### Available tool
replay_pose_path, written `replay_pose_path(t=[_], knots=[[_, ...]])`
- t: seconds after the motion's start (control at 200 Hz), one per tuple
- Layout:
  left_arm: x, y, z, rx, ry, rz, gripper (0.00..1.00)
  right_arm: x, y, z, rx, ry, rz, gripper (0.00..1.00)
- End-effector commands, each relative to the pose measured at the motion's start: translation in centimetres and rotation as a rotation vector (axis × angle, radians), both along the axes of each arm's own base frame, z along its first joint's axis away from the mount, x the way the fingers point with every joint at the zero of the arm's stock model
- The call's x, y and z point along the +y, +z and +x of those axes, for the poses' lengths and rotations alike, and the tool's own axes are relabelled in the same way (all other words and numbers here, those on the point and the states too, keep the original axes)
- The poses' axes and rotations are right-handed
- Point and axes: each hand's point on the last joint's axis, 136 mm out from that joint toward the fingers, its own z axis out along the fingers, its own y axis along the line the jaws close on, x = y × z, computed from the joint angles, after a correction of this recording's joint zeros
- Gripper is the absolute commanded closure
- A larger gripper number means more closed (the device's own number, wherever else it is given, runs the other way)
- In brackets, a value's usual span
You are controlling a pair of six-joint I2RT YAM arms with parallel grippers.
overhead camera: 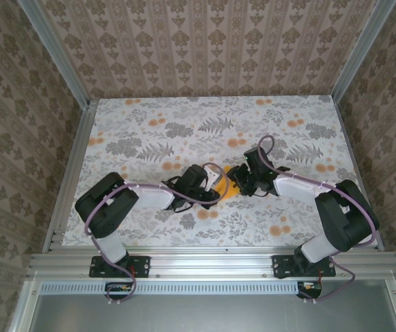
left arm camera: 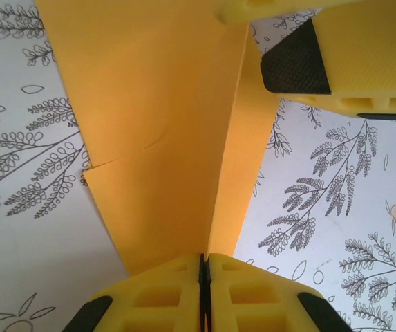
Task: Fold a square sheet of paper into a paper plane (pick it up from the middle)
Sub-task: Fourth fold the wing at the center of the table.
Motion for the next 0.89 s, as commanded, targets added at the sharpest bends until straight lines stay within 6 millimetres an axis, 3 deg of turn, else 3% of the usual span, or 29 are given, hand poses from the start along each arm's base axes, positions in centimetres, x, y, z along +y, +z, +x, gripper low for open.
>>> replay_pose_path(t=[0.0, 0.165, 0.295, 0.66, 0.89], knots=[[-0.1, -0.4, 0.0, 0.081, 0.016, 0.002, 0.91, 1.0, 2.3, 0.6, -0.201, 0.151, 0.044, 0.51], [-0.2, -0.1, 0.1, 0.154, 0.034, -0.023, 0.93, 0.7, 2.6, 0.4, -0.294, 0.211, 0.035, 0.46], [0.2, 0.5, 0.7, 0.210, 0.070, -0.074, 0.93, 0.7, 1.8, 0.1, -0.317, 0.261, 0.034, 0.53], [0.1, 1.3, 1.5, 0.351, 0.102, -0.147, 0.95, 1.4, -1.2, 0.8, -0.300, 0.330, 0.014, 0.61], [0.4, 0.2, 1.8, 0.391, 0.123, -0.126, 0.96, 1.4, -2.8, 1.0, -0.244, 0.339, -0.014, 0.61]])
